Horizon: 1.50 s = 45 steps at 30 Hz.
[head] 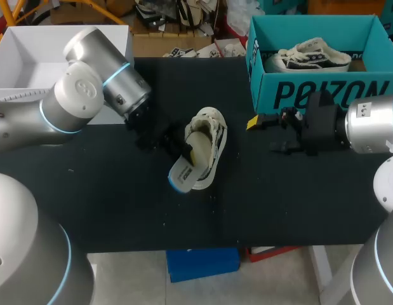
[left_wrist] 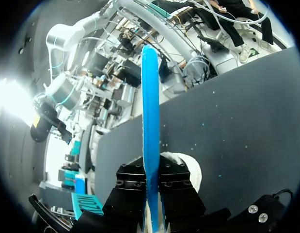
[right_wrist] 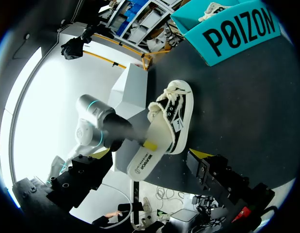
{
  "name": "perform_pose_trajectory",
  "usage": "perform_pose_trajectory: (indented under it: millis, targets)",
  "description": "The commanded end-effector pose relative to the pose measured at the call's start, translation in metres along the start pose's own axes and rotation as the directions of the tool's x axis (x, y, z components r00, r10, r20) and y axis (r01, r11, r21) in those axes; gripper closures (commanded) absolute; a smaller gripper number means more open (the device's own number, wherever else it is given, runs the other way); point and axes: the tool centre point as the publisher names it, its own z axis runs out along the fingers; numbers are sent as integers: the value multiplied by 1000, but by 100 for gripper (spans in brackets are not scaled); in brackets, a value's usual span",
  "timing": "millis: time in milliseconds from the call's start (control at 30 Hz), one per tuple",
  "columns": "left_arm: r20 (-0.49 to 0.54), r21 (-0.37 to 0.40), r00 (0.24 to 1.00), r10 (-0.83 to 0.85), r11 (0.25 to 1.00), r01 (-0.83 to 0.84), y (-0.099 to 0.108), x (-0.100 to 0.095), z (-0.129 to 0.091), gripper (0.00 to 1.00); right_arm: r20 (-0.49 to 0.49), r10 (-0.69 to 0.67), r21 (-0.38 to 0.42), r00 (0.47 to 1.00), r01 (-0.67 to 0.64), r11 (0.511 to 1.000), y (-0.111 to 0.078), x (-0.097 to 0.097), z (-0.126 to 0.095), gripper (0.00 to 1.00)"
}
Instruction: Take the shoe out of the shoebox, open the shoe tongue, remove and reinsert the insole, then place the shoe into the shoebox
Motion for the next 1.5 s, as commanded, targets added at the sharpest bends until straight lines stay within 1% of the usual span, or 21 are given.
perform_pose_trajectory:
  millis: [33, 433, 833, 867, 900, 933, 1000, 1033, 1067, 1100, 1167, 1233, 1367, 1400, 1433, 1500]
  targets:
    - [-5, 8, 1000, 0, 1000, 0, 12, -1, 5, 100, 2, 0, 0, 1000, 0, 1000, 0, 0, 0, 0]
    - [-13, -21, 1000, -23, 1000, 23, 40, 1, 3, 100, 2, 0, 0, 1000, 0, 1000, 0, 0, 0, 0]
    - [-29, -58, 999, -41, 998, 40, 56, 1, 2, 100, 2, 0, 0, 1000, 0, 1000, 0, 0, 0, 0]
    - [-32, -66, 998, -47, 997, 44, 57, 1, 2, 96, 2, 0, 0, 1000, 0, 1000, 0, 0, 0, 0]
    - [-35, -71, 998, -48, 996, 45, 58, 1, 2, 67, 2, 0, 0, 1000, 0, 1000, 0, 0, 0, 0]
    - [-35, -72, 998, -47, 996, 45, 59, 1, 2, 55, 2, 0, 0, 1000, 0, 1000, 0, 0, 0, 0]
    - [-36, -73, 998, -48, 996, 45, 59, 1, 2, 58, 2, 0, 0, 1000, 0, 1000, 0, 0, 0, 0]
    - [-35, -75, 998, -48, 996, 45, 59, 1, 2, 54, 2, 0, 0, 1000, 0, 1000, 0, 0, 0, 0]
    - [-35, -76, 998, -47, 996, 44, 58, 0, 2, 48, 2, 0, 0, 1000, 0, 1000, 0, 0, 0, 0]
    - [-35, -76, 998, -46, 996, 44, 57, 0, 2, 39, 2, 0, 0, 1000, 0, 1000, 0, 0, 0, 0]
    - [-34, -76, 998, -44, 996, 41, 53, 0, 1, 33, 2, 0, 0, 1000, 0, 1000, 0, 0, 0, 0]
    - [-32, -76, 999, -41, 996, 39, 49, 0, -1, 29, 2, 0, 0, 1000, 0, 1000, 0, 0, 0, 0]
    - [-26, -74, 999, -33, 997, 31, 38, 0, -3, 35, 2, 0, 0, 1000, 0, 1000, 0, 0, 0, 0]
    - [-26, -72, 999, -31, 997, 29, 35, 0, -4, 38, 2, 0, 0, 1000, 0, 1000, 0, 0, 0, 0]
    - [-25, -70, 999, -28, 997, 26, 33, 0, -4, 48, 2, 0, 0, 1000, 0, 1000, 0, 0, 0, 0]
    - [-29, -65, 999, -23, 998, 22, 29, 1, -4, 54, 2, 0, 0, 1000, 0, 1000, 0, 0, 0, 0]
